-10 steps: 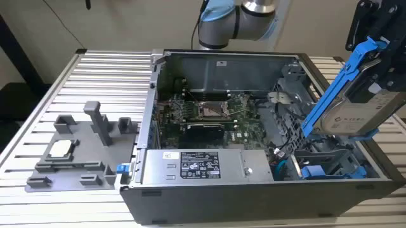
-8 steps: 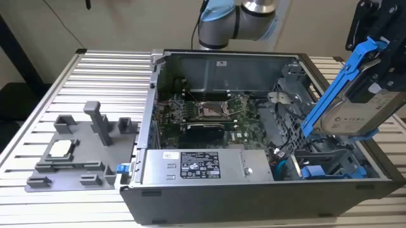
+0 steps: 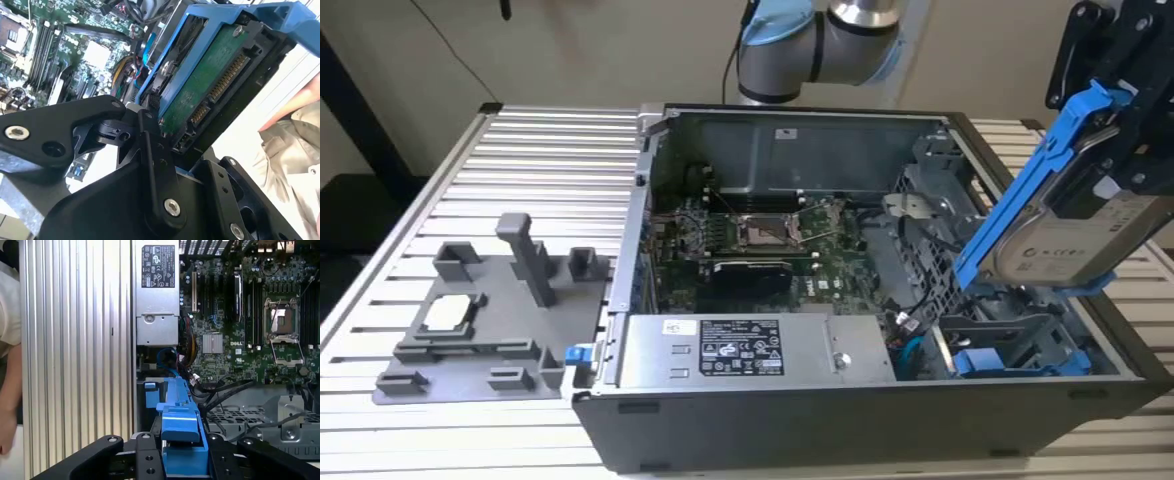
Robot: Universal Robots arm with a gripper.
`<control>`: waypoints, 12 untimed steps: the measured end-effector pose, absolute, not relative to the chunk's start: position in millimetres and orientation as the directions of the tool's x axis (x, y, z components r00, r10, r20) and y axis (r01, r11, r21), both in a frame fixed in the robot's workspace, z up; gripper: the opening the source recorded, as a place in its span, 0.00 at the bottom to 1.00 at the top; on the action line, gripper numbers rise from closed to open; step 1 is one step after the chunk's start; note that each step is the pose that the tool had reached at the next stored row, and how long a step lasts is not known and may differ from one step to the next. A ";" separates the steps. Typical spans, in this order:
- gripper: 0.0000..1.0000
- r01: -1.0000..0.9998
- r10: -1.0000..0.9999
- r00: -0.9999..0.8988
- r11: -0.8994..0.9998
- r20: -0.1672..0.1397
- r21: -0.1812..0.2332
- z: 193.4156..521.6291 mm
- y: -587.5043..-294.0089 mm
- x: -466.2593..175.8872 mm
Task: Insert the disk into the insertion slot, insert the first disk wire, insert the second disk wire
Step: 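Insert the disk into the insertion slot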
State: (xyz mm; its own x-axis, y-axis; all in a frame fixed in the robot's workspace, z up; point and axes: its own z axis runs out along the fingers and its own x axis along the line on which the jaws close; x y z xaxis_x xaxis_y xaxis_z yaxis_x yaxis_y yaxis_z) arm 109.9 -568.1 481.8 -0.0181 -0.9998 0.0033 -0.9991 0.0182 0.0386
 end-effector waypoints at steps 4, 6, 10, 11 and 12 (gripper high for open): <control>0.33 -0.999 -1.000 -0.018 0.018 0.003 0.038 480.2 -568.1 110.1; 0.33 -0.999 -1.000 -0.018 0.018 0.003 0.038 479.1 -568.1 110.2; 0.33 -0.999 -1.000 -0.018 0.018 0.003 0.038 477.9 -568.1 110.2; 0.33 -0.999 -1.000 -0.018 0.018 0.003 0.038 477.5 -568.1 110.3; 0.33 -0.999 -1.000 -0.018 0.018 0.003 0.038 477.1 -568.1 110.3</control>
